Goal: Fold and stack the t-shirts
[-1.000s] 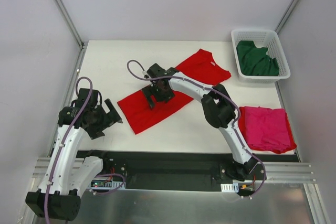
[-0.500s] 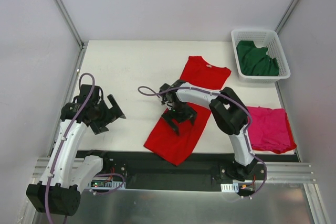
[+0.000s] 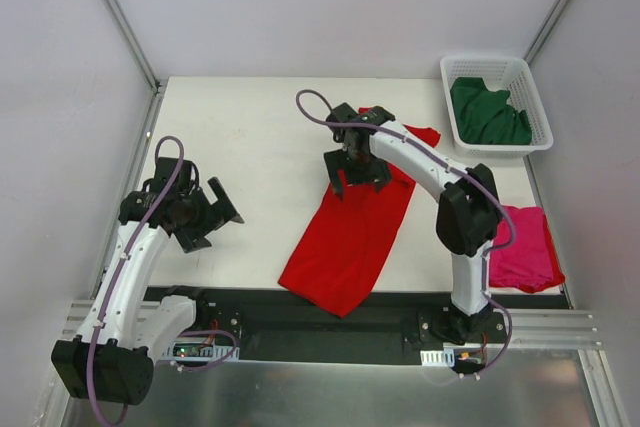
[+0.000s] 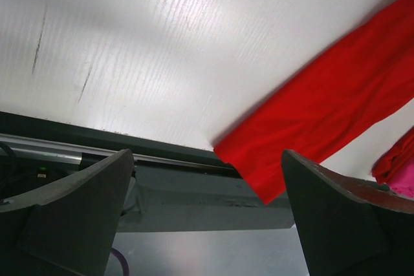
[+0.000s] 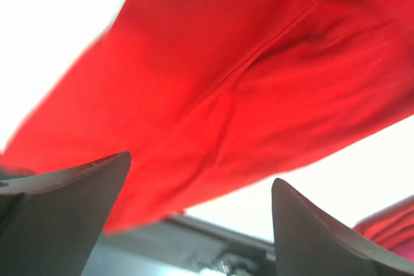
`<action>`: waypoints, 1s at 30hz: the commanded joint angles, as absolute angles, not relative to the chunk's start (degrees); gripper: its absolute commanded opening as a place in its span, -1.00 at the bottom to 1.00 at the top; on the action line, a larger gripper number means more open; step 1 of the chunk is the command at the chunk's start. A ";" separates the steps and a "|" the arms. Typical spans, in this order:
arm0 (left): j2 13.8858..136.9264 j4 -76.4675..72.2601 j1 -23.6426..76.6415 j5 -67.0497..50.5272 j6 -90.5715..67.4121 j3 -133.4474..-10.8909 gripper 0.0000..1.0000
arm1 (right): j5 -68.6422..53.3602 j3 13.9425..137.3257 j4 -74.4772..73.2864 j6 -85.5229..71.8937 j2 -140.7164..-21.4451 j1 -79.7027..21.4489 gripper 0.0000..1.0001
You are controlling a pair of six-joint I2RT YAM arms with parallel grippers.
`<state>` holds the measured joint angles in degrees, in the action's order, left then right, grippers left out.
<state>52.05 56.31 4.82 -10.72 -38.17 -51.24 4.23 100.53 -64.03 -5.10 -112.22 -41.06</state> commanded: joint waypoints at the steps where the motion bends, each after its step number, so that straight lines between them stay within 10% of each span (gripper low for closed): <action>1: 51.51 56.16 4.75 -12.74 -37.62 -50.80 0.99 | 8.79 104.32 -63.02 -14.58 -120.91 -39.30 0.92; 30: 50.72 56.07 4.83 -14.24 -37.88 -50.01 0.99 | 5.63 133.32 -71.80 -6.34 -149.85 -32.26 0.92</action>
<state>51.48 55.94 4.82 -13.15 -38.13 -48.99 3.29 128.77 -73.34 -10.72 -143.46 -31.97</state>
